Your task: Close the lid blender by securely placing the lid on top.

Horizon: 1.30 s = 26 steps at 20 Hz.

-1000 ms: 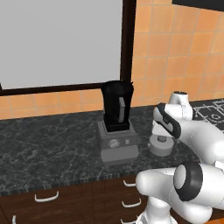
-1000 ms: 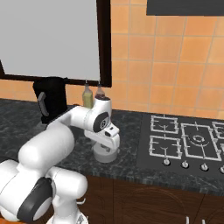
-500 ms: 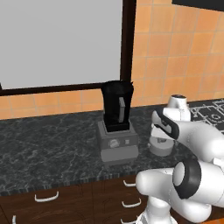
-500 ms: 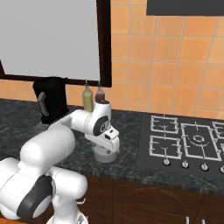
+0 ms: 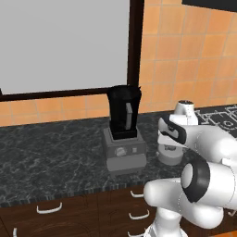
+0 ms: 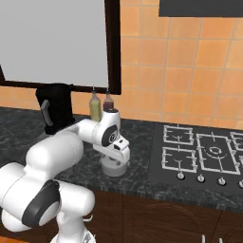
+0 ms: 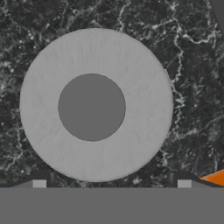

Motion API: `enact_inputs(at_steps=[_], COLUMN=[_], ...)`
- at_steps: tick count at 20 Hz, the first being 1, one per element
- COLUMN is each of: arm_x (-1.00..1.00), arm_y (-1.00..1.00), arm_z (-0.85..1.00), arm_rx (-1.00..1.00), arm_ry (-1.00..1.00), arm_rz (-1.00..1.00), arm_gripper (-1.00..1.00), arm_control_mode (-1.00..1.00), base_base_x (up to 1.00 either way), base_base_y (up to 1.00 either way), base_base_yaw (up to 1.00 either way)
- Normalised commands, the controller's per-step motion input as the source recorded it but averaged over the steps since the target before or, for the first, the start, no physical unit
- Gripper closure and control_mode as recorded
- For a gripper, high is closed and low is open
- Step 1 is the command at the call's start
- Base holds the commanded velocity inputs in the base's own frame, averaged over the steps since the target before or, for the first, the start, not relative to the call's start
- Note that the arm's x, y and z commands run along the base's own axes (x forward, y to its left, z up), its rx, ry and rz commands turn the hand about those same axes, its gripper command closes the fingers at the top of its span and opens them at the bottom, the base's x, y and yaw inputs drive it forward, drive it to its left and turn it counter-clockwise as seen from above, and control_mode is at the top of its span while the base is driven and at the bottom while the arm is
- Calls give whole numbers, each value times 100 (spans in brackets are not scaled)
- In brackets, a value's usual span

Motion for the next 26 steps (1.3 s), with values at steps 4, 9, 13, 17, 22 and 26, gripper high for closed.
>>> enact_inputs(at_steps=[4, 9, 13, 17, 22, 26], arm_x=[21, 13, 16, 14, 2, 4], arm_y=[0, 0, 0, 0, 0, 0], arm_z=[-1, 0, -1, -2, -17, -18], arm_rx=[0, 0, 0, 0, -1, -1], arm_ry=[0, 0, 0, 0, 0, 0], arm_rz=[0, 0, 0, 0, 0, 0], arm_gripper=[-100, -100, -100, -100, -100, 100], arm_control_mode=[-100, -100, -100, -100, -100, -100], base_base_x=[0, 0, 0, 0, 0, 0], base_base_y=[0, 0, 0, 0, 0, 0], base_base_yaw=[0, 0, 0, 0, 0, 0])
